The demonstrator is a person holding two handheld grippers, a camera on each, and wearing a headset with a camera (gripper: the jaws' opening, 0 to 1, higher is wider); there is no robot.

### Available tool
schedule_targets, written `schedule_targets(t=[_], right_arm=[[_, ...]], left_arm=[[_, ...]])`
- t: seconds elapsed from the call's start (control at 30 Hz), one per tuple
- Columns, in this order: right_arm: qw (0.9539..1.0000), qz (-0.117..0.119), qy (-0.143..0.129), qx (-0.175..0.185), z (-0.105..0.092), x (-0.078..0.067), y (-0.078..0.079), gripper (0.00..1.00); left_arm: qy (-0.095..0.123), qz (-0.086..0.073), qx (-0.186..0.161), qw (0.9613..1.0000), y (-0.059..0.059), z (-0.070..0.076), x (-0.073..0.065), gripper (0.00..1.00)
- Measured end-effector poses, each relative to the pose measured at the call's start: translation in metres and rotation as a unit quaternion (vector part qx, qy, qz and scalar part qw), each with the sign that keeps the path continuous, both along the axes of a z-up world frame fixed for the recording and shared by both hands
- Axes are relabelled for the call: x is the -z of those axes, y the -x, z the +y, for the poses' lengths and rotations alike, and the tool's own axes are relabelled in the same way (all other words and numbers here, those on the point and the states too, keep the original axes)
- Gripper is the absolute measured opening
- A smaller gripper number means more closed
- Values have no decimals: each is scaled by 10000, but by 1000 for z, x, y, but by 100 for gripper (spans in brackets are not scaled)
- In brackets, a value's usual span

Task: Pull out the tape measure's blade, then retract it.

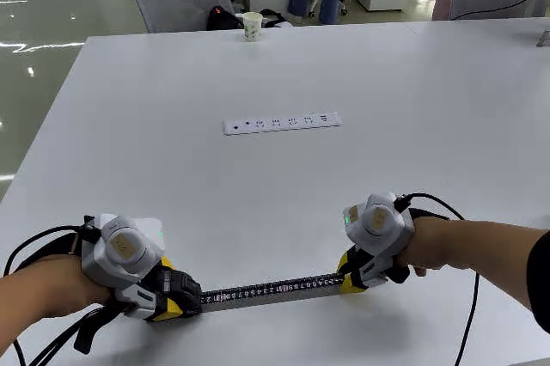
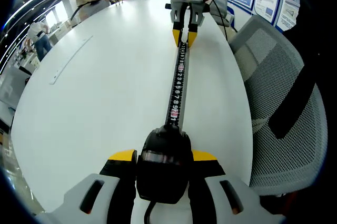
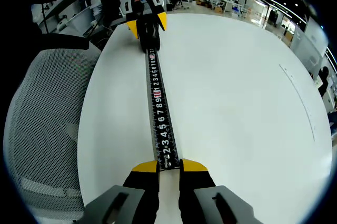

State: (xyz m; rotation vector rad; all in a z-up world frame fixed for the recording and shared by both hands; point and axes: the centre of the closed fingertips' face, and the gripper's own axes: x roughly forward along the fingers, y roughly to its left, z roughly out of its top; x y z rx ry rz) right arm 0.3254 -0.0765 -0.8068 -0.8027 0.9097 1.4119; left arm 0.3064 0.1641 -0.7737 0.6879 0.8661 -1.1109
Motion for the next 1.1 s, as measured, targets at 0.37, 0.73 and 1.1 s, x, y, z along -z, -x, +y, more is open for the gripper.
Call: schedule_targets(t=[0.37, 0.73, 1.1], right_arm=[[10000, 12, -11, 43, -3, 1, -1, 10], [10000, 84, 41, 17, -2, 1, 0, 12], [9998, -60, 48, -178, -2, 1, 2, 13]], left_arm=[[2, -7, -13, 10000, 0, 0, 0, 33], [32, 26, -14, 10000, 2, -3, 0, 34], [-102, -10, 9, 9999, 1, 0, -1, 34]])
